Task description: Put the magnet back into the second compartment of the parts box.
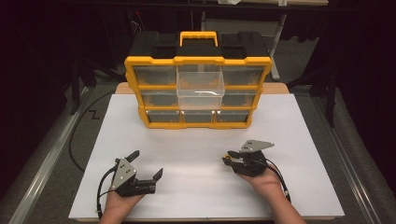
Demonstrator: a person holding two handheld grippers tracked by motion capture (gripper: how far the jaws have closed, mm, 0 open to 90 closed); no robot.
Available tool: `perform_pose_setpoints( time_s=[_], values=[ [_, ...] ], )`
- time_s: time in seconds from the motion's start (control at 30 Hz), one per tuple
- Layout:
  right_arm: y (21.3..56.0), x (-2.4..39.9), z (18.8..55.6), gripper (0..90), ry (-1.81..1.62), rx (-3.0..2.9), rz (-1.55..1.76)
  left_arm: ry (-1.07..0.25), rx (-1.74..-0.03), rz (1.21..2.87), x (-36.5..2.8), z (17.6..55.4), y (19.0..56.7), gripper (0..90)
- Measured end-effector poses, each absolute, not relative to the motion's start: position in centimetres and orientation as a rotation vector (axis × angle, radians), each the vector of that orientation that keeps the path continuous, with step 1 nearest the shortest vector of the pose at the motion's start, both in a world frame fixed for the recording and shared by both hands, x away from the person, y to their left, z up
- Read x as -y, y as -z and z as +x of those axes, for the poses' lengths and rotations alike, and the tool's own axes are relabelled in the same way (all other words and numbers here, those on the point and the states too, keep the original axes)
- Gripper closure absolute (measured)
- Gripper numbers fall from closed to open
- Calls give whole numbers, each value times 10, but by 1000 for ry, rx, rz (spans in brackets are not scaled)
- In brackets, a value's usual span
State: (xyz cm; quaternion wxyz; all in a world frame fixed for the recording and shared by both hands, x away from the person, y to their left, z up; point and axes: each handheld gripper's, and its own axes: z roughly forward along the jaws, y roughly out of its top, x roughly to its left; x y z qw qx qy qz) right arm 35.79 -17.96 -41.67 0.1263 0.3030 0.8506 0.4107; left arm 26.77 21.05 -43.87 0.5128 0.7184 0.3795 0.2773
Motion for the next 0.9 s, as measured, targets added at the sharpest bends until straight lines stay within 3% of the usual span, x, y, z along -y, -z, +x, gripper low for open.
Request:
perform_pose_setpoints(
  time_s=[0.5, 0.9],
  values=[
    [416, 233, 346, 647, -1169, -2428, 969, -646, -921, 1722, -211, 268, 439, 2],
    [410, 227, 353, 647, -1104, -2499, 979, -651, -922, 1730, -209, 269, 439, 2]
  ],
)
